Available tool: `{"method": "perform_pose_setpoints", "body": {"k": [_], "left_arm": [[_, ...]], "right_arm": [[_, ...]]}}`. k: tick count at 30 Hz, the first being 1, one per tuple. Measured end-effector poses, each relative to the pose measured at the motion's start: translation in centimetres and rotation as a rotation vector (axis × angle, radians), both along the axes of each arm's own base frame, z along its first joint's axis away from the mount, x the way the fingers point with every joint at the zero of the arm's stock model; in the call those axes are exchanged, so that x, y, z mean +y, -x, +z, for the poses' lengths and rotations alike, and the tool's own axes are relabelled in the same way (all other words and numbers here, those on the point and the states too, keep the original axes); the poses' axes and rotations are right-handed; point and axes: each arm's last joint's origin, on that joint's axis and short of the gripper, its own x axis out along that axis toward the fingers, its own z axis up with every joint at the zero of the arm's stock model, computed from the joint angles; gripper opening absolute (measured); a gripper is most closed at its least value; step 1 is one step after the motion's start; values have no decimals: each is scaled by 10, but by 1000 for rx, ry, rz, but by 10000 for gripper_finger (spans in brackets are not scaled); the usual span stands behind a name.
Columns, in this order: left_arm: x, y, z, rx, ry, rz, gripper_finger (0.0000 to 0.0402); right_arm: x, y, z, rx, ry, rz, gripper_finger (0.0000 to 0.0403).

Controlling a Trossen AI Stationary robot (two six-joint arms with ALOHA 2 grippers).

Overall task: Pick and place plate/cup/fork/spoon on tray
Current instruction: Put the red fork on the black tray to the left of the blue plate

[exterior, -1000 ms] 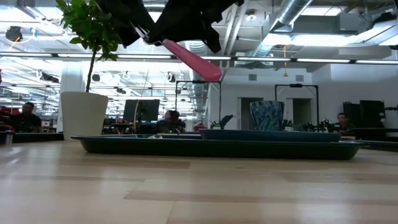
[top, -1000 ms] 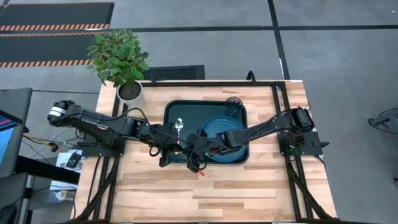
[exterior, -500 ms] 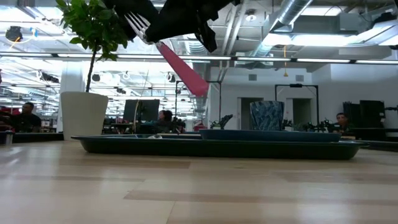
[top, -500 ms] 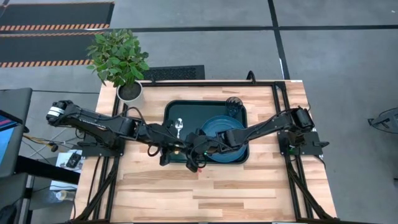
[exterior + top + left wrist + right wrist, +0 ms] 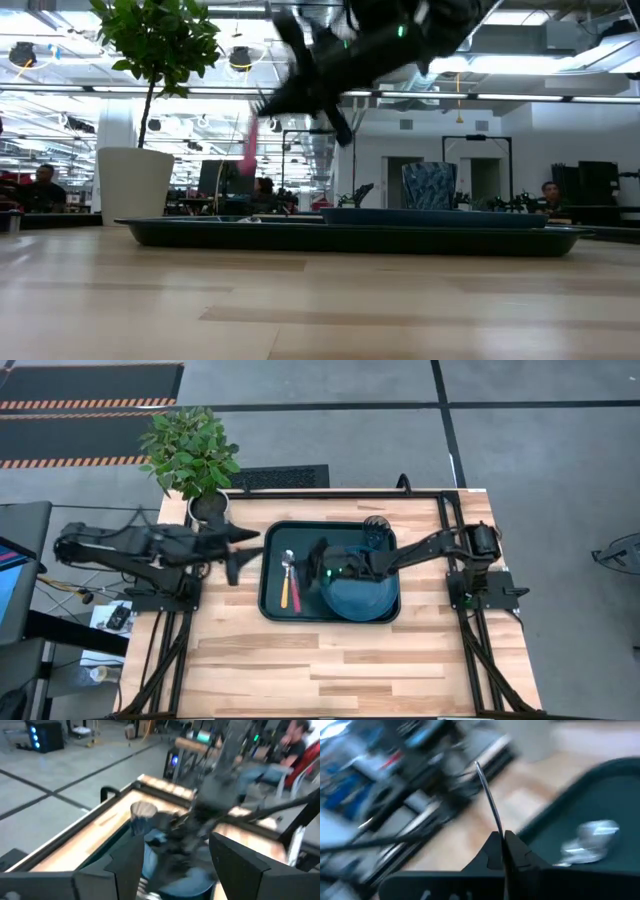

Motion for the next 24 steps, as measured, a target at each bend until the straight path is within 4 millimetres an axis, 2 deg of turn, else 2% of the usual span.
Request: {"method": "perform_pose_setpoints", "body": {"k": [4, 6, 8, 16, 24], "left_arm": [[4, 20, 9, -72, 21, 2, 208], [5, 25, 11, -87, 24, 2, 205], [5, 27, 12, -95, 27, 2, 204], [4, 23, 9, -68, 23, -1, 203], [3, 15, 5, -39, 19, -6, 203]], "right_arm": [[-21, 7, -15, 60, 0, -102, 1], [-24, 6, -13, 55, -1, -109, 1], [-24, 2, -21, 54, -3, -108, 1], [-26, -8, -64, 90, -57, -85, 1], [-34, -10, -68, 79, -47, -110, 5]]}}
